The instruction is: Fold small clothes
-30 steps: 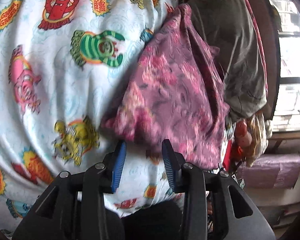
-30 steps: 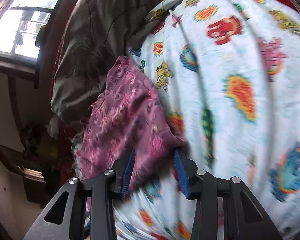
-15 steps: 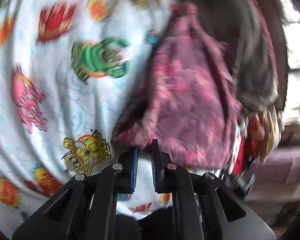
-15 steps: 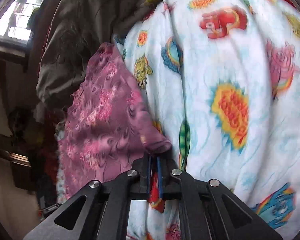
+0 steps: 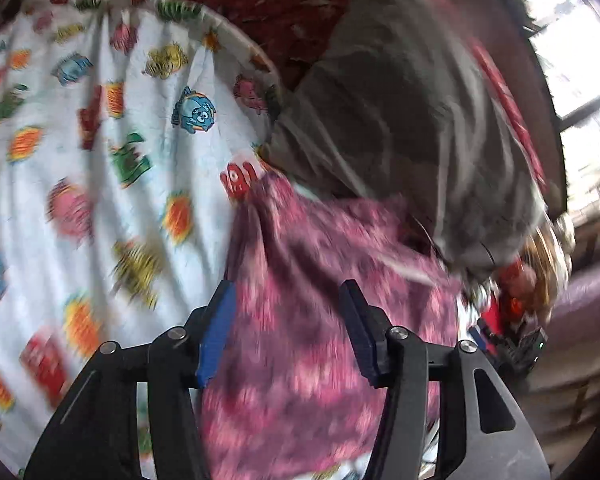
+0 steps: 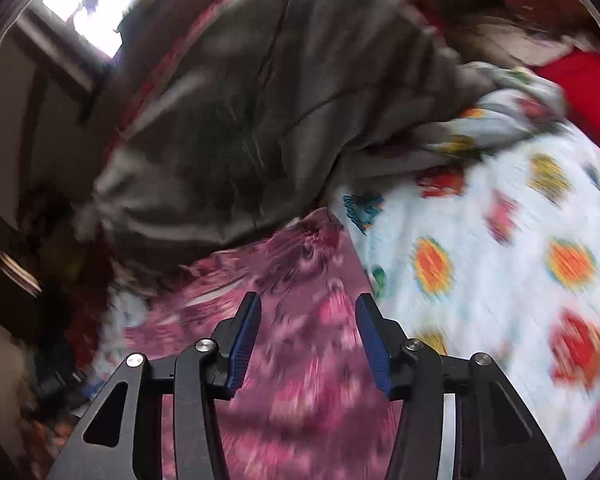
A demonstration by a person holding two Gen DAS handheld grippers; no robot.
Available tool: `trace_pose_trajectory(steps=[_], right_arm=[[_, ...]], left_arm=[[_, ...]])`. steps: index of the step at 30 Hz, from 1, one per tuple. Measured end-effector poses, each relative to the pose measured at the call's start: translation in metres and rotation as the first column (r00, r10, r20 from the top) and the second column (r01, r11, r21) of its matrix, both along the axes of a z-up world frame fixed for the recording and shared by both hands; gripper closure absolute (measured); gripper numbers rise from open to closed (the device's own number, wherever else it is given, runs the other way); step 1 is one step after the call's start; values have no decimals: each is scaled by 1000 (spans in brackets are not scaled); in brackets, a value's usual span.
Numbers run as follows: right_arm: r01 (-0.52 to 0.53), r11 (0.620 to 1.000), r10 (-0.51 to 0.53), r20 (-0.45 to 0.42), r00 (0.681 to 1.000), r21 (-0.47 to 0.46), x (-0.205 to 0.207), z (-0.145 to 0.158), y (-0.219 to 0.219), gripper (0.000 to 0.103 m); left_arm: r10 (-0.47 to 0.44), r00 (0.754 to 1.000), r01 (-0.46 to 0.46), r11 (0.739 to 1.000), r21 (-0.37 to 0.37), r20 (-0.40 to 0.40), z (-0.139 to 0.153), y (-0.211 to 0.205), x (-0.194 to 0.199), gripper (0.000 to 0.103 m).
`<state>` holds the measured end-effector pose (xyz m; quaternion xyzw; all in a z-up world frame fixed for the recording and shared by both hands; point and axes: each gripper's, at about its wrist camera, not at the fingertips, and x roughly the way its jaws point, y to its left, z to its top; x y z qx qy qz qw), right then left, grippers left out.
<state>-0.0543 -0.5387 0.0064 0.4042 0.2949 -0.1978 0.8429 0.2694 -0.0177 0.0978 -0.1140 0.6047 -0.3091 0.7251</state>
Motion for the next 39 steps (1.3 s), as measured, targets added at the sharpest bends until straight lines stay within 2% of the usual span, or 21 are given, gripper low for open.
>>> trace_pose_trajectory(steps=[2,5,8,9,10,11,13,16,18,20,23,25,26,27,28,29,31,33,37,38,39], right_arm=[[19,1000,-21,-57,998,-25,29,-9,-14,51],[28,999,-30,-68,997,-27,53,-18,-28,49],[-10,1000,10,-104,995,-6,67,-32,-40,48],[-27,1000,26,-111,993,-4,71,-34,-40,48],[-56,998,55,-111,992,-9,77,-35,-40,59],[-81,996,78,-93,993,-27,80,-31,-38,94],[-105,993,103,-39,994,-58,81,-19,-38,99],[-21,997,29,102,994,-72,61,3,-49,100],[56,997,-51,115,992,-43,50,1,-66,100],[85,996,-84,55,995,-16,50,-14,-72,100],[66,998,-68,-149,986,-18,60,-42,-72,96],[68,994,-83,-188,979,-89,58,-37,-62,92],[90,985,-117,-183,976,-147,54,-28,-54,91],[92,979,-119,-139,983,-182,49,-17,-46,91],[66,979,-80,-67,994,-195,45,-6,-36,87],[20,981,-24,-16,1000,-191,45,2,-27,78],[-153,976,158,21,987,-152,60,10,-2,64],[-279,950,281,-10,960,-140,80,11,24,64],[-429,886,413,-122,902,-175,119,3,64,63],[-452,870,420,-185,889,-197,129,-3,73,68],[-470,855,418,-245,875,-220,136,-10,82,80]], left_arm=[[18,999,-17,1000,19,-30,-15,-15,15,51],[14,998,-11,999,49,-59,-33,-29,28,51],[-6,997,10,998,56,-80,-46,-39,31,51],[-14,998,18,998,63,-66,-47,-43,30,57],[-17,999,20,997,70,-39,-45,-46,30,70],[-20,1000,22,997,75,-15,-42,-49,30,95],[2,1000,-2,999,53,-2,-36,-48,34,97],[73,997,-73,997,22,5,-34,-35,42,98],[117,993,-117,993,32,-10,-44,-30,50,98],[132,990,-130,991,41,-51,-55,-28,54,98],[131,989,-130,991,12,-74,-53,-22,54,97],[116,990,-118,993,-23,-75,-44,-14,52,96],[104,992,-107,993,-42,-75,-40,-9,49,95],[93,993,-97,994,-59,-74,-35,-4,44,91],[87,994,-92,992,-83,-69,-30,1,36,88],[84,994,-90,991,-99,-64,-27,5,31,81],[70,996,-77,988,-135,-54,-21,13,14,77],[43,998,-50,986,-160,-45,-19,15,-4,77],[11,1000,-14,987,-160,-23,-13,5,-25,77],[4,1000,-7,986,-166,-17,-12,6,-27,77],[5,1000,-6,987,-163,-8,-10,6,-27,77]])
